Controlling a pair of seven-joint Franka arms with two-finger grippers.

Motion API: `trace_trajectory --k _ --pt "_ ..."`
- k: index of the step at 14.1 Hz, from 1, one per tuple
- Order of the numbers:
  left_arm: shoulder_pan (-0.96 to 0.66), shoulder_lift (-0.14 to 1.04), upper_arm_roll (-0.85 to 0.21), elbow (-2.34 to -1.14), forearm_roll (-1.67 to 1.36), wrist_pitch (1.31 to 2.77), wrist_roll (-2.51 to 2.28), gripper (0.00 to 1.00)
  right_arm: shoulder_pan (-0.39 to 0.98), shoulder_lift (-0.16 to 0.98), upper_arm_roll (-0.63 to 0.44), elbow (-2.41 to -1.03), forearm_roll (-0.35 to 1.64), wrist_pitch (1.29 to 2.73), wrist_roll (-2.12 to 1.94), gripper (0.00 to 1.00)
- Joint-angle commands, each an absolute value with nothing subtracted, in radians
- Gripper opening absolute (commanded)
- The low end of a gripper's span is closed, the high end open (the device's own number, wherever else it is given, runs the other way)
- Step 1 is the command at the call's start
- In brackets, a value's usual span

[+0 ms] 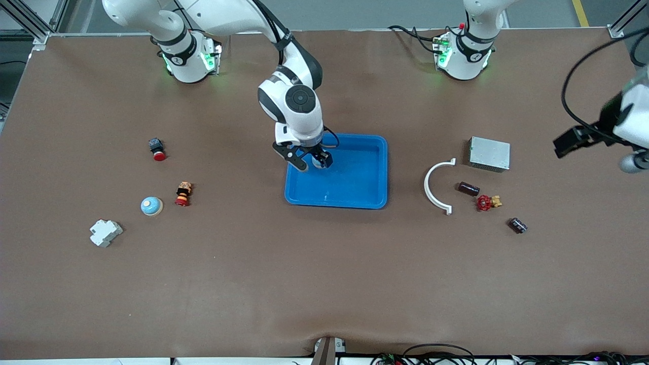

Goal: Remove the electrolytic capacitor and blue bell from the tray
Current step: 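Retract the left arm to rest while the right gripper returns to the tray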

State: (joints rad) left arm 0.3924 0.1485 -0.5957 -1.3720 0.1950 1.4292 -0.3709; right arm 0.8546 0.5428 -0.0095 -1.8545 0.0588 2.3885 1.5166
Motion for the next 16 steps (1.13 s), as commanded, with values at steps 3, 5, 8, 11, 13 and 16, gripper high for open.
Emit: trace_trajectory --k 3,5,8,11,13,16 --pt "0.112 0.098 -0.280 -1.396 0.072 1.408 -0.342 1.00 0.888 0.607 -0.026 -1.798 0.032 2.391 1.586 1.00" --pt "0.060 0.054 -0.215 -1.466 0.066 1.428 -0.304 1.00 0.893 0.633 -0.026 -1.764 0.025 2.391 1.608 1.00" --pt "-0.043 -0.021 -0.080 -1.564 0.051 1.482 -0.195 1.00 0.899 0.646 -0.026 -1.752 0.018 2.391 1.617 1.00" --pt "-0.072 -0.072 -0.044 -1.624 0.018 1.489 -0.176 1.00 0.903 0.652 -0.026 -1.752 0.017 2.391 1.620 1.00" --pt "-0.071 -0.110 -0.048 -1.667 0.018 1.505 -0.176 1.00 0.904 0.655 -0.026 -1.752 0.014 2.391 1.621 1.00" --pt "-0.063 -0.167 -0.049 -1.739 0.020 1.541 -0.175 1.00 0.904 0.658 -0.026 -1.752 0.012 2.393 1.626 0.96"
